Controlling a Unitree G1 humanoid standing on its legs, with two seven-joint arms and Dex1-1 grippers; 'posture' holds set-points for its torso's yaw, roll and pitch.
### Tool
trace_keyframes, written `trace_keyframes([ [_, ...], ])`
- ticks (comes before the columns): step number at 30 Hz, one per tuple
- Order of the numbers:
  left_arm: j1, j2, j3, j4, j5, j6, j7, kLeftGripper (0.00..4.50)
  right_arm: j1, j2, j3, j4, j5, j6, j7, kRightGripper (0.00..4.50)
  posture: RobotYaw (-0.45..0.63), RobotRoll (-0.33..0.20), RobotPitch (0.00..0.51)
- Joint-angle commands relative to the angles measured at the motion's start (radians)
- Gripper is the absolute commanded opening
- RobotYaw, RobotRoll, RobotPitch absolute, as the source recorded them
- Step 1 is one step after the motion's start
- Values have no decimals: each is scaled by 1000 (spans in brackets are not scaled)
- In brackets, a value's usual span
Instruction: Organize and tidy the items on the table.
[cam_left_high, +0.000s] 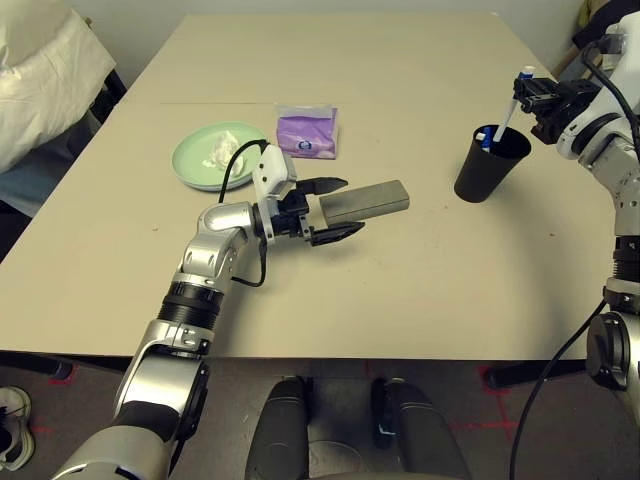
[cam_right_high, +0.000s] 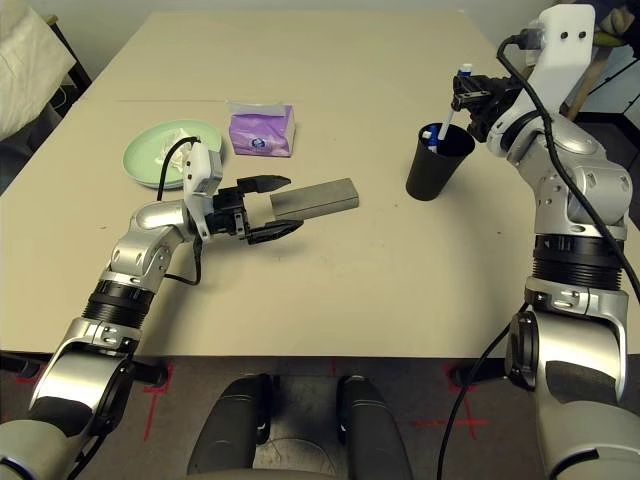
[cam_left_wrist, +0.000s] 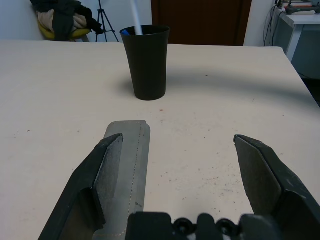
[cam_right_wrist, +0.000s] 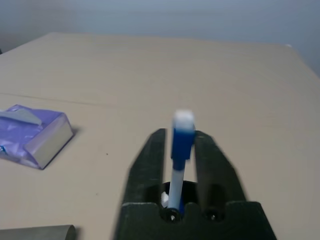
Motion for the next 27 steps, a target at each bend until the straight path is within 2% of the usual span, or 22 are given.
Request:
trace_keyframes([
  [1,-6,2,-5,10,8,-10,-12,4500,11,-10,9,-26,-4,19,9,2634,134,0,88],
  [6,-7,3,-5,12,8,-11,-13,4500,12,-10,11,-33,-4,26,11,4468,135,0,87],
  [12,-6,14,5,13,2,-12,-18,4500,19,32,-9,-53,28,-5,16,4468,135,0,85],
  [16,0,24,15,4,-3,-10,-17,4500,101,63,4,-89,77,-209,206,4468,145,0,88],
  [22,27,47,27,-27,-4,3,-11,4500,247,50,73,-98,91,-344,453,4468,176,0,92],
  [27,41,63,38,-46,-5,10,9,4500,275,77,64,-19,84,-442,492,4468,203,0,98],
])
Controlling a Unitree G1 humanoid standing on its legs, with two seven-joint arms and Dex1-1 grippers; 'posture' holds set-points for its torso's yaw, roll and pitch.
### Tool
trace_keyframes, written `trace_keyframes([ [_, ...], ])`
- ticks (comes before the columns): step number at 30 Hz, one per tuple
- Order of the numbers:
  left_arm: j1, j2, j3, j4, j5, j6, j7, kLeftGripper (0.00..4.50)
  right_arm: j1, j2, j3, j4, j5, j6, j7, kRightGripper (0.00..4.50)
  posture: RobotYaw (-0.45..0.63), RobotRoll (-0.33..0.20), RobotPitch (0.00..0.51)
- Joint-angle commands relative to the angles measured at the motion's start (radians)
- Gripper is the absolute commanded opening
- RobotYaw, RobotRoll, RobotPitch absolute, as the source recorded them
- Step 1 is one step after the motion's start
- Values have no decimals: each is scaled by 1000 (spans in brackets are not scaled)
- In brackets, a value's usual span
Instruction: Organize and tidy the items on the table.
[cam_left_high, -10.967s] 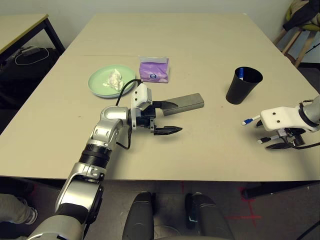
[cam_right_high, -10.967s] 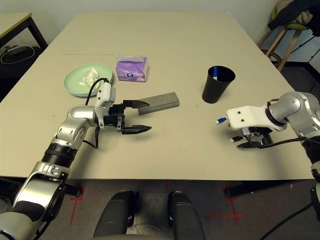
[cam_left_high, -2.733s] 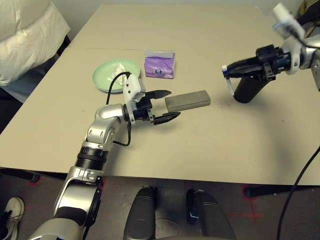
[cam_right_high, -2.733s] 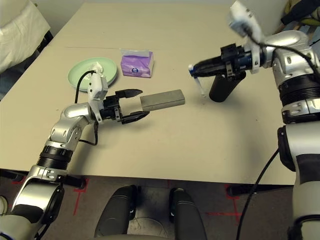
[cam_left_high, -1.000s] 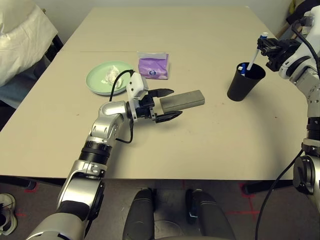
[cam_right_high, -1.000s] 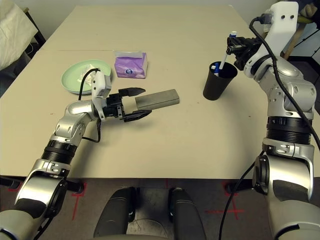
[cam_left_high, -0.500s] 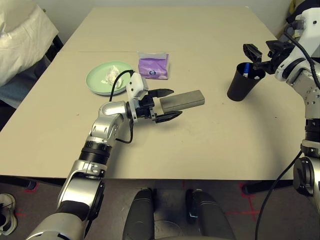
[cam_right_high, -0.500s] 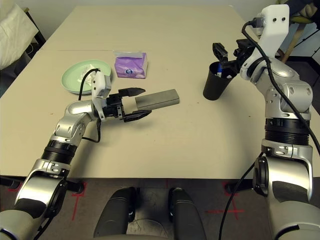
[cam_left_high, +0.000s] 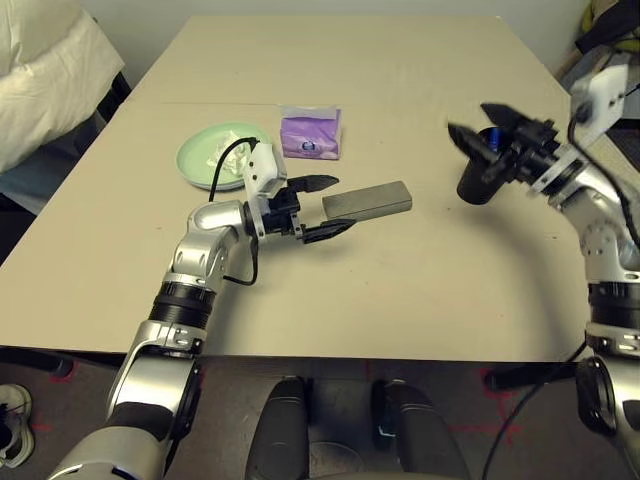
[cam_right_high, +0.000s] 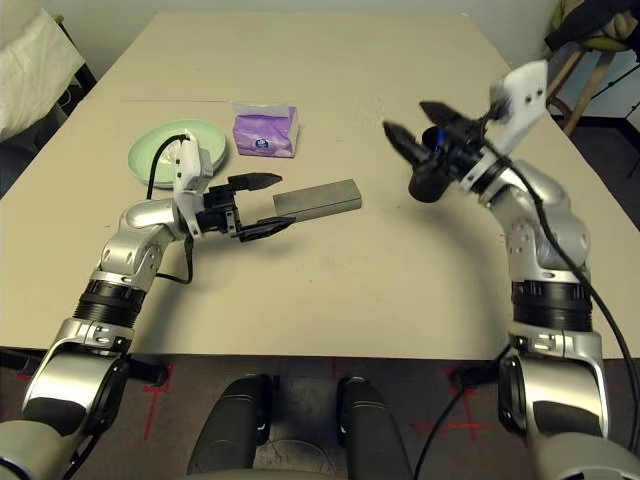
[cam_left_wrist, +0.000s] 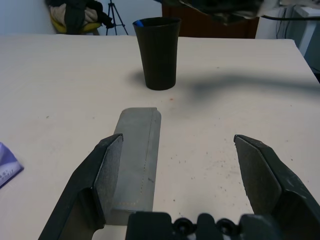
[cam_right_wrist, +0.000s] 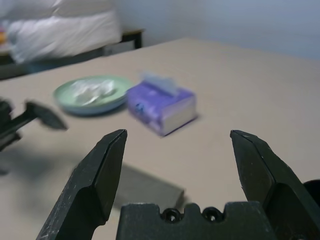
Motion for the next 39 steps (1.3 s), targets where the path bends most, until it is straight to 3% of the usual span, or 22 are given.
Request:
trace_keyframes([
  [1,16,9,12,-37,0,10,24,4500,16,23,-29,76,-1,-112,15,4468,209,0,99],
  [11,55,19,66,-57,5,9,122,4500,121,109,-20,130,-48,-255,-55,4468,224,0,102],
  [17,89,-28,164,-83,0,-7,343,4500,230,180,-78,55,-46,-343,-191,4468,211,0,100],
  [30,248,-126,342,-200,61,-1,867,4500,309,195,-151,-28,-84,-337,-466,4468,192,0,95],
  [39,294,-105,366,-218,55,0,932,4500,297,183,-158,15,-109,-311,-560,4468,207,0,102],
])
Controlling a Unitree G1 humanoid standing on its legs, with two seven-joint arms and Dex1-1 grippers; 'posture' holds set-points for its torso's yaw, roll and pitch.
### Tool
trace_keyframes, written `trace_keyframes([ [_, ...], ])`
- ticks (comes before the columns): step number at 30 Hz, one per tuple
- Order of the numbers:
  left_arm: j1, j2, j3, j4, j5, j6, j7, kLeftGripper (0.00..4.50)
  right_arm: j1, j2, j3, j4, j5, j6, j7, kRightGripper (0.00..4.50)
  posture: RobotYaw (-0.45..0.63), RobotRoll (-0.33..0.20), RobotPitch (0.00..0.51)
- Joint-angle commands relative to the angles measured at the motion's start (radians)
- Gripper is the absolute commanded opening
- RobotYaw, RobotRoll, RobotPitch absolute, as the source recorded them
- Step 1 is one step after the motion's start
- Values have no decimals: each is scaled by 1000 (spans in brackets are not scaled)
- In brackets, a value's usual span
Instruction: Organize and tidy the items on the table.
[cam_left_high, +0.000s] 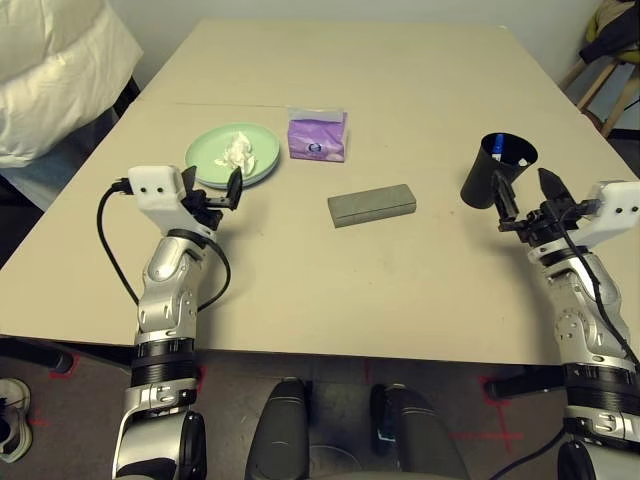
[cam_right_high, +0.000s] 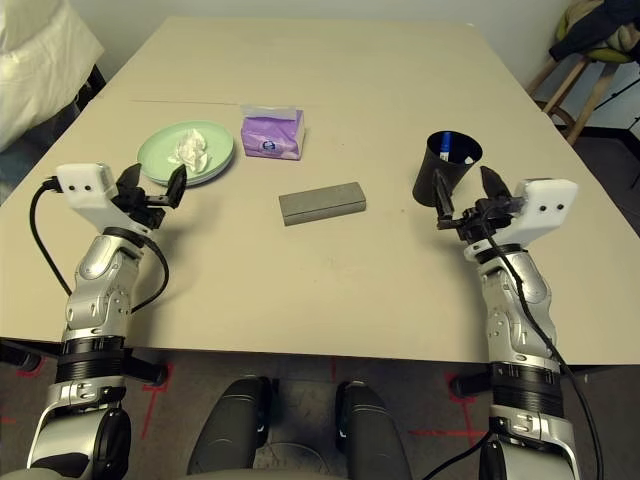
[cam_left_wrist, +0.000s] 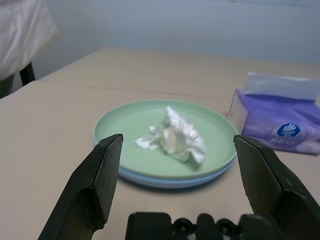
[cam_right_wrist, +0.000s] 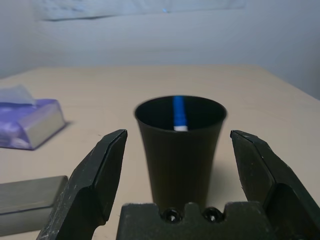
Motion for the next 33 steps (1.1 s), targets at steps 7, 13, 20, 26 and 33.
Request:
trace_keyframes([
  [7,-10,47,7,50,1,8,-10,4500,0,-21,-16,77,-37,-29,-21,4468,207,0,113],
  [13,-10,56,12,74,-1,-8,-17,4500,11,-28,-11,71,-34,-32,-21,4468,207,0,123],
  [20,-5,57,3,74,-3,-15,-46,4500,12,-37,-17,82,-34,-38,-19,4468,200,0,120],
  [26,-17,42,-1,80,26,-26,0,4500,24,-39,-25,78,-47,-45,-43,4468,191,0,122],
  [33,-26,34,-14,78,54,-54,36,4500,29,-37,-32,78,-48,-61,-56,4468,183,0,117],
])
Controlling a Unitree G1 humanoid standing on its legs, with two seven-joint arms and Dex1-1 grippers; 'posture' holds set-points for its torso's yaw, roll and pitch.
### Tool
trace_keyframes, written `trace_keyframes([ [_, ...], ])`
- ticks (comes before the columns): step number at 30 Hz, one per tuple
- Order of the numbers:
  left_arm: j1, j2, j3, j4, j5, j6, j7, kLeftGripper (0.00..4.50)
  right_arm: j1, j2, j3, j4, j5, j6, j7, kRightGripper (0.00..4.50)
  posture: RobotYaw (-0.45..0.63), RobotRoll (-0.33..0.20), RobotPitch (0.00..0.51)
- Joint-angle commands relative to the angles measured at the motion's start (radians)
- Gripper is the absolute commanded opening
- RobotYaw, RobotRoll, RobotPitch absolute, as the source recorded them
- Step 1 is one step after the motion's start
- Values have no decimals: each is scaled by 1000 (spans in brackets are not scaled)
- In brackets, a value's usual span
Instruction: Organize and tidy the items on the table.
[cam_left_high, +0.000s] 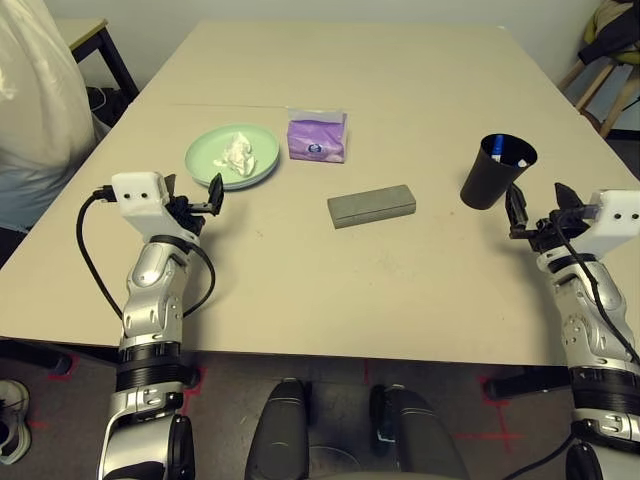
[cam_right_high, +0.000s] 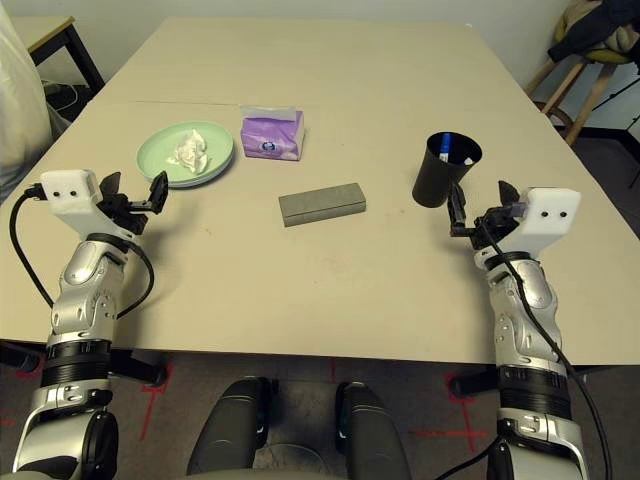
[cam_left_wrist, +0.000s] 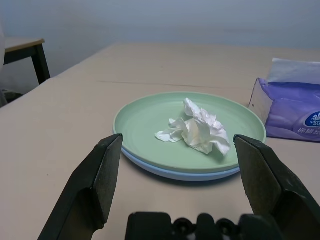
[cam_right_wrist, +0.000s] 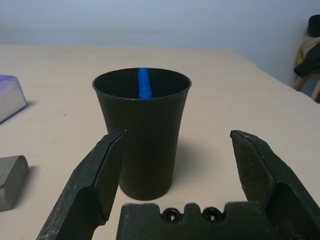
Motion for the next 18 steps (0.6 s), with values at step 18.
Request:
trace_keyframes([
  [18,-13,-14,-22,17,0,-10,-10,4500,10,-2,-19,4,-27,-39,-49,4468,175,0,109],
])
